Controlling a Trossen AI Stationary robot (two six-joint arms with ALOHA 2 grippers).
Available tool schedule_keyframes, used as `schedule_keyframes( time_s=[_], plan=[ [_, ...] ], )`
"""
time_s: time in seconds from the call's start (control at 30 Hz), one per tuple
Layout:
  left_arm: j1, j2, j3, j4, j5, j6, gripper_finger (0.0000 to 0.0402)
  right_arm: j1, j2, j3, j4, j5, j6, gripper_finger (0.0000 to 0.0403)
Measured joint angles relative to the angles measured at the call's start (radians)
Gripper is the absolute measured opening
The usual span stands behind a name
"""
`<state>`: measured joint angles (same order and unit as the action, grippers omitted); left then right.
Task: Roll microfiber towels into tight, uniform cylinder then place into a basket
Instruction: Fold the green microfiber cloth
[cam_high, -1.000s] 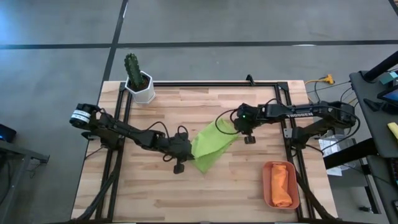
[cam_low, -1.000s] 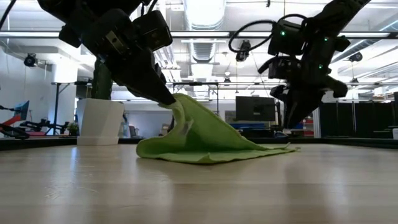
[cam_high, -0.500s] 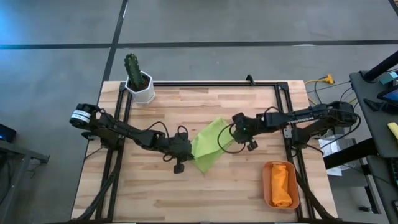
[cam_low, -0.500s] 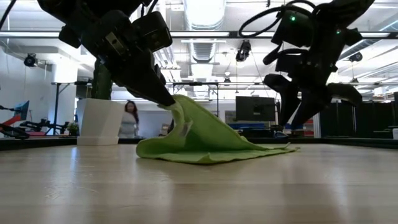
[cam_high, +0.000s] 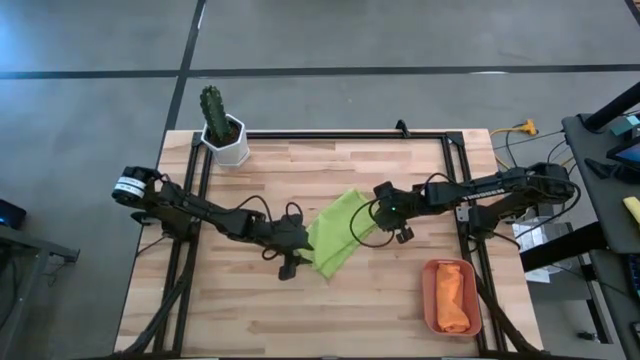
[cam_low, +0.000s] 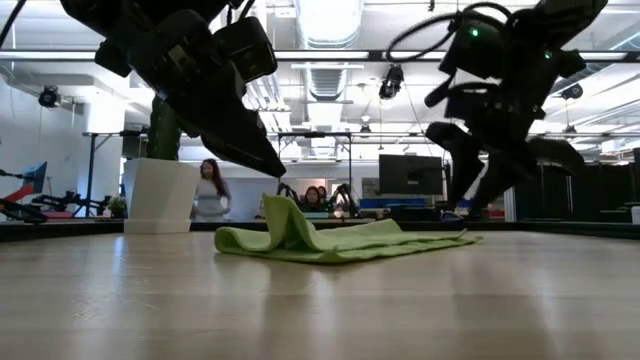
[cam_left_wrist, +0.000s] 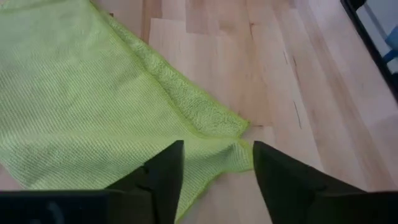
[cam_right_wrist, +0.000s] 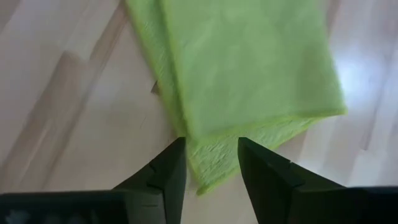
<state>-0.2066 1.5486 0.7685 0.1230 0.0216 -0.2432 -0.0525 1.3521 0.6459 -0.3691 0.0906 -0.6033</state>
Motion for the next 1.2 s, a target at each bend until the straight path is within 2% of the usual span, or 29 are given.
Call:
schedule_keyframes(
  time_s=[0.17,0.77,1.0,1.2],
  plan=[
    [-0.005,0.0,-0.001,0.0,0.001,-0.065,0.0193,0.0,0.0,-0.031,0.008,0.015,-0.065,0.0137],
    [-0.074,0.0,-0.013,0.0,-0.005,-0.055,0.0195,0.003,0.0,-0.11,0.167,0.016,-0.149,0.0078],
    [-0.079,0.0,-0.03,0.005,-0.009,-0.064,0.0195,0.005,0.0,-0.13,0.177,0.008,-0.166,0.0084],
    [-0.086,0.0,-0.041,0.001,-0.009,-0.061,0.0195,0.005,0.0,-0.146,0.221,0.008,-0.191,0.0107]
  ],
)
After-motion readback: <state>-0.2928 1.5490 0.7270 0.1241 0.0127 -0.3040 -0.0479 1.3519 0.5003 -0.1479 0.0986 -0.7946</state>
